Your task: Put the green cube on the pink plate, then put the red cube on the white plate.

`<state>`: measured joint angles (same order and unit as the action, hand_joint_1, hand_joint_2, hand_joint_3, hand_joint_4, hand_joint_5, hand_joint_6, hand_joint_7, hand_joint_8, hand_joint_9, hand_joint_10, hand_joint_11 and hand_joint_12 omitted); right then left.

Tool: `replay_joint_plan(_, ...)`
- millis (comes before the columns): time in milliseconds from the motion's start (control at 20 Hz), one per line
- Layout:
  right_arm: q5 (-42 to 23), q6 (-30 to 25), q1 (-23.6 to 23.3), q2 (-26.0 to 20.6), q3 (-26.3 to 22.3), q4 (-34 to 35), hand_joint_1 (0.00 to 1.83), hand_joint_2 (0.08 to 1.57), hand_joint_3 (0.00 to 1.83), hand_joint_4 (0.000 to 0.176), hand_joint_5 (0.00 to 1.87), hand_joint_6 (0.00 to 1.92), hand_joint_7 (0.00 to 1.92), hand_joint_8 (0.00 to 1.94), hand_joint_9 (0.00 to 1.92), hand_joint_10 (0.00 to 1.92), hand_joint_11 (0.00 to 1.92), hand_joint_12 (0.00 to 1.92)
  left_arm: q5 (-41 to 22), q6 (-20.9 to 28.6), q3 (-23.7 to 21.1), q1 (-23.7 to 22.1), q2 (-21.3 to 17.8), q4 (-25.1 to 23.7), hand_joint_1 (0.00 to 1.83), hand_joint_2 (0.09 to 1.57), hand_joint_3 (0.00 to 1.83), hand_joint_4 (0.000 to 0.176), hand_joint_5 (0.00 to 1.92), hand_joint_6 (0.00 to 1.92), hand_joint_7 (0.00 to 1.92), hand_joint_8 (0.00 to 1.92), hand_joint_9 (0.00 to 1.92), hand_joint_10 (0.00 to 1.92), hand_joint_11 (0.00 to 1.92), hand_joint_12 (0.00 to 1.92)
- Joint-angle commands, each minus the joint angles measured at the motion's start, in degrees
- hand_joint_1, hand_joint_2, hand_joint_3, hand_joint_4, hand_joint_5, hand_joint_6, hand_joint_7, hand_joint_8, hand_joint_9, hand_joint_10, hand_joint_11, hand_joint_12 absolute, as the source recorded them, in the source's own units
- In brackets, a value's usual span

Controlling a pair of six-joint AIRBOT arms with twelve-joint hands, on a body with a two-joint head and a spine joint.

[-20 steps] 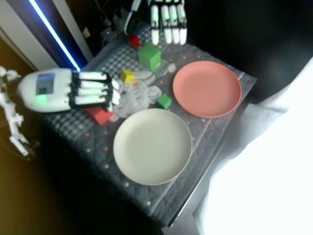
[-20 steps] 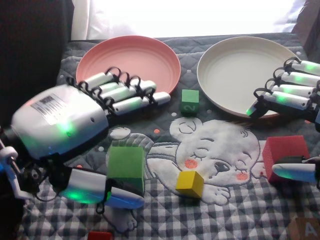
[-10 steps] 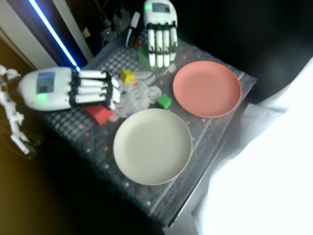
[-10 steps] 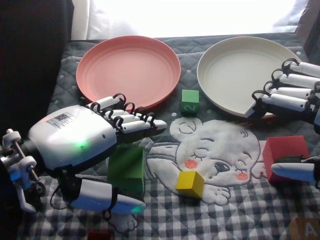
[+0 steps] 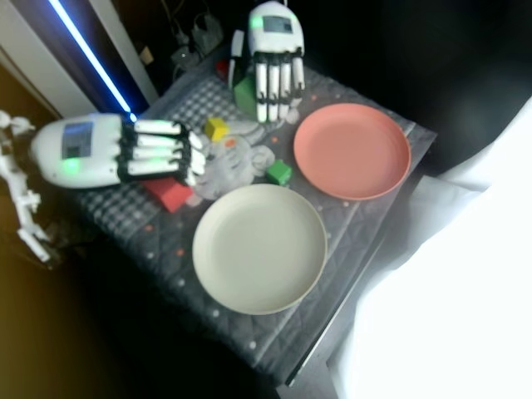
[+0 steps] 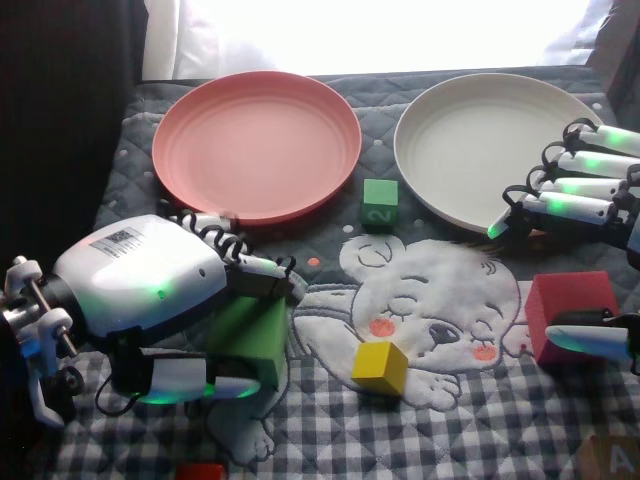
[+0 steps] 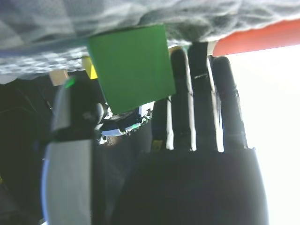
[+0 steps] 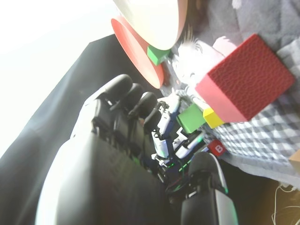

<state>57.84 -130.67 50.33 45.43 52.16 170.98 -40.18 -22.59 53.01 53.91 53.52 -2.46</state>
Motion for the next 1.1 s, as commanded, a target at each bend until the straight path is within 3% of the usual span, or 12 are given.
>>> replay_joint_plan(0, 6.32, -0.61, -0.29, 0.10, -0.09, 1.44, 0.48, 1.21, 0.01, 0.000, 0.22, 0.88, 0.39, 0.62, 0.20, 0.84, 0.00, 1.37, -4.63, -0.20, 0.64, -0.40, 0.55, 0.47, 1.30, 1.25, 0.00, 0.000, 0.61, 1.26, 0.74, 1.41, 0.81, 1.49, 0.69, 1.55)
replay_joint_plan(100, 6.32, -0.61, -0.29, 0.26, 0.00, 1.44, 0.51, 1.22, 0.01, 0.000, 0.21, 0.95, 0.37, 0.71, 0.18, 0.91, 0.00, 1.41, -5.26, -0.20, 1.23, -0.57, 0.84, 1.16, 1.32, 1.27, 0.00, 0.000, 0.61, 1.48, 0.64, 1.41, 0.72, 1.54, 0.54, 1.48)
replay_joint_plan(200, 6.32, -0.61, -0.18, 0.34, 0.04, 1.44, 0.51, 1.23, 0.01, 0.000, 0.22, 0.94, 0.38, 0.74, 0.23, 0.92, 0.00, 1.46, -6.68, -0.20, 1.34, -1.44, 0.82, 1.26, 1.32, 1.27, 0.00, 0.000, 0.58, 1.41, 0.63, 1.49, 0.73, 1.58, 0.58, 1.53)
replay_joint_plan(250, 6.32, -0.61, -0.04, 0.33, 0.06, 1.44, 0.51, 1.22, 0.00, 0.000, 0.21, 0.92, 0.36, 0.72, 0.21, 0.89, 0.00, 1.42, -7.56, -0.20, 1.44, -2.44, 0.50, 1.22, 1.32, 1.26, 0.00, 0.000, 0.61, 1.30, 0.69, 1.46, 0.75, 1.62, 0.58, 1.67)
replay_joint_plan(300, 6.32, -0.61, 0.04, 0.34, 0.11, 1.44, 0.51, 1.22, 0.00, 0.000, 0.22, 0.88, 0.36, 0.68, 0.21, 0.86, 0.00, 1.41, -8.66, -0.20, 1.38, -3.45, -0.24, 1.09, 1.32, 1.26, 0.00, 0.000, 0.59, 1.30, 0.68, 1.48, 0.76, 1.64, 0.62, 1.73)
replay_joint_plan(350, 6.32, -0.61, 0.08, 0.35, 0.13, 1.44, 0.53, 1.23, 0.00, 0.000, 0.23, 0.87, 0.37, 0.66, 0.22, 0.86, 0.00, 1.46, -9.19, -0.20, 1.31, -3.88, -0.63, 1.04, 1.19, 1.29, 0.00, 0.000, 0.59, 1.37, 0.74, 1.55, 0.73, 1.55, 0.67, 1.76)
replay_joint_plan(450, 6.31, -0.61, 0.21, 0.48, 0.29, 1.44, 0.54, 1.24, 0.01, 0.000, 0.21, 0.89, 0.37, 0.62, 0.20, 0.84, 0.00, 1.42, -11.35, -0.20, 0.78, -5.48, -2.83, 0.56, 1.19, 1.28, 0.00, 0.000, 0.64, 1.27, 0.76, 1.60, 0.81, 1.56, 0.79, 1.79)
replay_joint_plan(600, 6.30, -0.61, 0.35, 1.01, 0.69, 1.44, 0.53, 1.23, 0.00, 0.000, 0.18, 0.92, 0.35, 0.62, 0.18, 0.85, 0.00, 1.38, -11.13, -0.20, 0.39, -9.01, -5.19, -1.09, 1.19, 1.27, 0.00, 0.000, 0.65, 1.24, 0.77, 1.60, 0.76, 1.64, 0.70, 1.92)
replay_joint_plan(700, 6.30, -0.61, 0.35, 1.17, 0.80, 1.44, 0.55, 1.23, 0.00, 0.000, 0.22, 0.93, 0.37, 0.67, 0.23, 0.84, 0.00, 1.34, -12.79, -0.20, 0.96, -10.59, -5.85, -0.92, 1.21, 1.23, 0.00, 0.000, 0.68, 1.25, 0.87, 1.39, 0.82, 1.40, 0.72, 1.78)
replay_joint_plan(800, 6.30, -0.61, 0.35, 1.36, 0.88, 1.44, 0.54, 1.23, 0.00, 0.000, 0.25, 0.91, 0.38, 0.66, 0.23, 0.83, 0.00, 1.33, -13.32, -0.20, 2.08, -11.79, -5.63, -0.07, 1.19, 1.23, 0.00, 0.000, 0.70, 1.24, 0.85, 1.40, 0.81, 1.49, 0.77, 1.87)
replay_joint_plan(950, 6.30, -0.62, 0.35, 1.68, 1.01, 1.44, 0.58, 1.23, 0.00, 0.000, 0.25, 0.91, 0.35, 0.72, 0.21, 0.89, 0.00, 1.41, -12.35, -0.20, 5.06, -13.48, -4.00, 4.02, 1.15, 1.25, 0.00, 0.000, 0.68, 1.35, 0.79, 1.39, 0.68, 1.26, 0.57, 1.73)
replay_joint_plan(1050, 6.30, -0.62, 0.34, 2.17, 1.18, 1.44, 0.59, 1.23, 0.00, 0.000, 0.26, 0.90, 0.35, 0.73, 0.21, 0.90, 0.00, 1.43, -10.28, -0.20, 8.08, -14.31, -2.27, 6.94, 1.17, 1.24, 0.00, 0.000, 0.71, 1.25, 0.81, 1.44, 0.68, 1.33, 0.52, 1.81)
